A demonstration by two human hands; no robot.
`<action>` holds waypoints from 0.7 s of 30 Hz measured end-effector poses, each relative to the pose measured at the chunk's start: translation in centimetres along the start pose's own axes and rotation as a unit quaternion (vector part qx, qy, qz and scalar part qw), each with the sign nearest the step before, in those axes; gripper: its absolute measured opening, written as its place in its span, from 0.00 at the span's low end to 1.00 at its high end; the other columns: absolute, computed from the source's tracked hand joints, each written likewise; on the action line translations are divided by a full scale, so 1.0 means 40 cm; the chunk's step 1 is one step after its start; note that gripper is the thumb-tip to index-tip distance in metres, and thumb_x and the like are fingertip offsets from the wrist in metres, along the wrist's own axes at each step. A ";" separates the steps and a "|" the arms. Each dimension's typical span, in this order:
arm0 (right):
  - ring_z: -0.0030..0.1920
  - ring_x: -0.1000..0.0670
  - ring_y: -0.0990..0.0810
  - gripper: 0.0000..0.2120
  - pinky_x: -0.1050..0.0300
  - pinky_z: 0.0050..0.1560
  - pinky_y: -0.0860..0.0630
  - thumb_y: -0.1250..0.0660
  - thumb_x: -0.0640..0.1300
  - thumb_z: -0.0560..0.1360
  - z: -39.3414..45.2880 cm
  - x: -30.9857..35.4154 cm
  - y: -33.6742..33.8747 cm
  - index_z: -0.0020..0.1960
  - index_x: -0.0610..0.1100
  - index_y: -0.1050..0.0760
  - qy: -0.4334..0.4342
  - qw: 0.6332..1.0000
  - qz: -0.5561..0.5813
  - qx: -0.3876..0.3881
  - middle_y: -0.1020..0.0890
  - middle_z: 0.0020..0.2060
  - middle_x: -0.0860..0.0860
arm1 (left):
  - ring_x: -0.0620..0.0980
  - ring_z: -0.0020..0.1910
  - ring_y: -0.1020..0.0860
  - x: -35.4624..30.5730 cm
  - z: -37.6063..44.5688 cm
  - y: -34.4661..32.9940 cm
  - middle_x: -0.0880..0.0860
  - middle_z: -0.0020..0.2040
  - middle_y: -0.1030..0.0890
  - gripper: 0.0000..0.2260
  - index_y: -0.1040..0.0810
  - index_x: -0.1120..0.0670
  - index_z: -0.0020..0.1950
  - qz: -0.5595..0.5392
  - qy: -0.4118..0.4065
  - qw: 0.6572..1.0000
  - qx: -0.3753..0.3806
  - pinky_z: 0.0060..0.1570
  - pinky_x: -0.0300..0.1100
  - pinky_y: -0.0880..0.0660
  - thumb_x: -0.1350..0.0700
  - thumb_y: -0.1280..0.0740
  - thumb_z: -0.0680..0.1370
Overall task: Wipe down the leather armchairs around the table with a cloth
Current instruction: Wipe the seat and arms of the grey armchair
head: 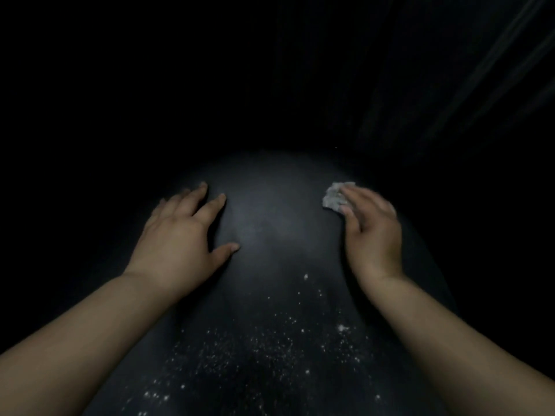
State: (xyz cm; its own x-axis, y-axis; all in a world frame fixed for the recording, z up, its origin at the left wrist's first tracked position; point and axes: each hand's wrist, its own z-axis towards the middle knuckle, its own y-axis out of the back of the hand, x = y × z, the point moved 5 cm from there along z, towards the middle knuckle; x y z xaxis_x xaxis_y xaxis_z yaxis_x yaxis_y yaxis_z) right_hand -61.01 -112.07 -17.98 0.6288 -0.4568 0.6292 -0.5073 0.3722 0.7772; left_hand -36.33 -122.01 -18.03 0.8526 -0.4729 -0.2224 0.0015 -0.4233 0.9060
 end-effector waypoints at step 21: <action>0.54 0.42 0.26 0.15 0.60 0.61 0.32 0.30 0.33 0.72 -0.170 0.143 -0.102 0.57 0.41 0.20 0.124 0.990 0.010 0.059 0.20 0.56 0.47 | 0.61 0.72 0.36 0.152 -0.151 0.002 0.56 0.75 0.34 0.22 0.26 0.54 0.70 -0.082 0.060 0.993 -0.059 0.71 0.59 0.37 0.59 0.30 0.76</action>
State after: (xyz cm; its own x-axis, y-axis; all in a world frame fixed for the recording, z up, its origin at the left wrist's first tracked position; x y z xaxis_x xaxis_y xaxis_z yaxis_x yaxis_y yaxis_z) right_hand -51.35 -110.70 -17.57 0.7360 -0.2318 0.6360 -0.5774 0.2754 0.7686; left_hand -27.97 -120.27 -17.13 0.8922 -0.3054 -0.3328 0.2016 -0.3899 0.8985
